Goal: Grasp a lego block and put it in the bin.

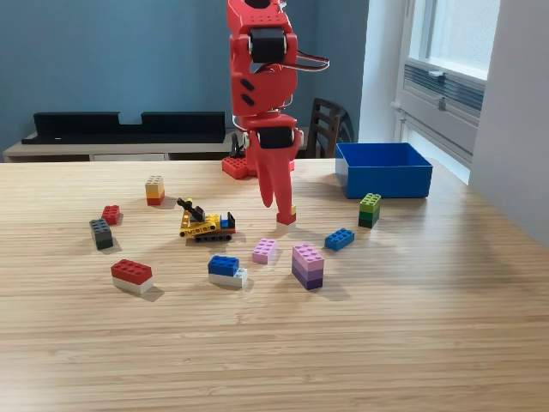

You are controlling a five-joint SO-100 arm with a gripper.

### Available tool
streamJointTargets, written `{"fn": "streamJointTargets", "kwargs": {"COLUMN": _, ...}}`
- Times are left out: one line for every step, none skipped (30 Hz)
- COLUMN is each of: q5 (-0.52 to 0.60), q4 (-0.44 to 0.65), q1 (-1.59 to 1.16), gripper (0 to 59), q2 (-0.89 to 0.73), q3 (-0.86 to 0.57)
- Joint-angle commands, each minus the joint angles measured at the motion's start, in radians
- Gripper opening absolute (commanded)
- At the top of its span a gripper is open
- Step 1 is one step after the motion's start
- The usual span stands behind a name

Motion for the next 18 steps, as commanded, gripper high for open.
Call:
{"fn": "streamJointTargets", "kwargs": {"q5": 0.002, "q4": 0.008, "q1": 0.017, "gripper": 45.5, "q2": 0.015, "q3": -0.017}}
{"fn": "streamJointTargets", "kwargs": {"q5": 0.002, "q4": 0.008, "q1": 0.025, "gripper": 45.5, "q2": 0.014, "q3": -0.020}}
{"fn": "streamJointTargets", "kwargs": {"q5": 0.002, "q4": 0.008, "q1": 0.032, "gripper": 45.6, "q2": 0.014, "q3": -0.020}}
{"fn": "streamJointTargets", "kwargs": {"q5": 0.002, "q4": 0.008, "q1": 0.035, "gripper": 45.6, "q2": 0.014, "q3": -0.020}}
{"fn": "streamJointTargets", "kwargs": {"q5": 0.002, "q4": 0.008, "q1": 0.037, "gripper": 45.6, "q2": 0.014, "q3": -0.020}}
{"fn": "streamJointTargets", "kwargs": {"q5": 0.003, "q4": 0.008, "q1": 0.037, "gripper": 45.7, "q2": 0.014, "q3": -0.021}}
{"fn": "streamJointTargets", "kwargs": {"q5": 0.006, "q4": 0.008, "q1": 0.037, "gripper": 45.8, "q2": 0.014, "q3": -0.025}}
{"fn": "streamJointTargets", "kwargs": {"q5": 0.011, "q4": 0.008, "q1": 0.037, "gripper": 45.9, "q2": 0.014, "q3": -0.028}}
{"fn": "streamJointTargets", "kwargs": {"q5": 0.012, "q4": 0.008, "q1": 0.038, "gripper": 45.9, "q2": 0.014, "q3": -0.032}}
{"fn": "streamJointTargets", "kwargs": {"q5": 0.015, "q4": 0.009, "q1": 0.040, "gripper": 46.1, "q2": 0.014, "q3": -0.038}}
{"fn": "streamJointTargets", "kwargs": {"q5": 0.017, "q4": 0.011, "q1": 0.041, "gripper": 46.1, "q2": 0.014, "q3": -0.043}}
{"fn": "streamJointTargets", "kwargs": {"q5": 0.018, "q4": 0.012, "q1": 0.043, "gripper": 46.2, "q2": 0.014, "q3": -0.048}}
{"fn": "streamJointTargets", "kwargs": {"q5": 0.018, "q4": 0.012, "q1": 0.044, "gripper": 46.2, "q2": 0.014, "q3": -0.049}}
{"fn": "streamJointTargets", "kwargs": {"q5": 0.015, "q4": 0.012, "q1": 0.046, "gripper": 46.2, "q2": 0.014, "q3": -0.052}}
{"fn": "streamJointTargets", "kwargs": {"q5": 0.014, "q4": 0.012, "q1": 0.049, "gripper": 46.2, "q2": 0.014, "q3": -0.054}}
{"fn": "streamJointTargets", "kwargs": {"q5": 0.009, "q4": 0.012, "q1": 0.051, "gripper": 46.2, "q2": 0.014, "q3": -0.057}}
{"fn": "streamJointTargets", "kwargs": {"q5": 0.006, "q4": 0.012, "q1": 0.054, "gripper": 46.2, "q2": 0.014, "q3": -0.064}}
{"fn": "streamJointTargets", "kwargs": {"q5": 0.005, "q4": 0.011, "q1": 0.055, "gripper": 46.2, "q2": 0.014, "q3": -0.075}}
